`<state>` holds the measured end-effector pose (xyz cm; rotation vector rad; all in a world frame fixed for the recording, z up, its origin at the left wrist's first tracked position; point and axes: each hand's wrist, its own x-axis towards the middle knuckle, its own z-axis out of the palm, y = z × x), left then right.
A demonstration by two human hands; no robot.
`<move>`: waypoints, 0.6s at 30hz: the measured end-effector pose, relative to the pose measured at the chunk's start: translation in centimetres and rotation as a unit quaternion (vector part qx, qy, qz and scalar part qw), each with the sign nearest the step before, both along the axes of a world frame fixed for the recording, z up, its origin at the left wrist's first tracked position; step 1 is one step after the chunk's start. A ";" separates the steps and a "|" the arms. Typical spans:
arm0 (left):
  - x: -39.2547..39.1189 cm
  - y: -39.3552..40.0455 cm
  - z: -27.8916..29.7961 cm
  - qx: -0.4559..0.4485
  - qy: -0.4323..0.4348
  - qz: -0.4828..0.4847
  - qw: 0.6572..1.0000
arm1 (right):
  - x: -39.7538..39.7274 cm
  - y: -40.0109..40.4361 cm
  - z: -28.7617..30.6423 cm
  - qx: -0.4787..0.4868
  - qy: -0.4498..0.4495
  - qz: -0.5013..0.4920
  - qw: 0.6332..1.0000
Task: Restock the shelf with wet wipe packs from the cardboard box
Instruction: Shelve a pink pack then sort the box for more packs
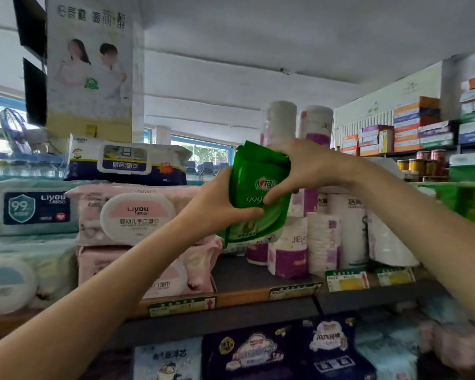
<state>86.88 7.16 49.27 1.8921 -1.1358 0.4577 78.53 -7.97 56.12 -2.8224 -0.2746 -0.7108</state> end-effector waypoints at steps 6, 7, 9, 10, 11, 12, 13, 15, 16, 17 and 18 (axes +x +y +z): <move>1.2 0.9 -2.9 0.175 -0.400 0.276 0.856 | 5.3 -1.6 -3.3 -0.068 0.042 -0.091 0.993; 1.7 1.3 -3.2 0.184 -0.437 0.286 0.833 | 6.6 -1.6 -4.0 -0.062 0.051 -0.099 0.992; 2.5 1.9 -4.1 0.223 -0.465 0.292 0.806 | 9.3 -1.1 -5.4 -0.038 0.074 -0.104 0.991; 2.7 2.0 -4.6 0.265 -0.458 0.300 0.794 | 10.7 -0.8 -6.1 -0.022 0.085 -0.108 0.990; 2.5 1.9 -5.0 0.306 -0.451 0.314 0.778 | 12.1 -0.5 -6.7 -0.019 0.094 -0.117 0.988; 2.0 1.7 -5.3 0.346 -0.439 0.331 0.760 | 13.5 -0.3 -7.2 -0.031 0.100 -0.130 0.986; 1.5 1.3 -5.5 0.382 -0.421 0.344 0.747 | 14.7 -0.1 -7.5 -0.045 0.104 -0.144 0.983; 1.6 0.2 -6.1 0.431 -0.406 0.344 0.729 | 16.9 -0.1 -8.2 -0.039 0.110 -0.163 0.980; 1.5 -0.4 -6.1 0.443 -0.401 0.338 0.727 | 17.8 -0.2 -8.6 -0.021 0.106 -0.172 0.979; 1.5 -0.8 -6.0 0.446 -0.399 0.335 0.728 | 18.4 -0.3 -9.0 -0.011 0.091 -0.184 0.979; 1.8 -0.8 -6.2 0.441 -0.397 0.332 0.733 | 18.7 -0.3 -9.5 -0.011 0.058 -0.194 0.979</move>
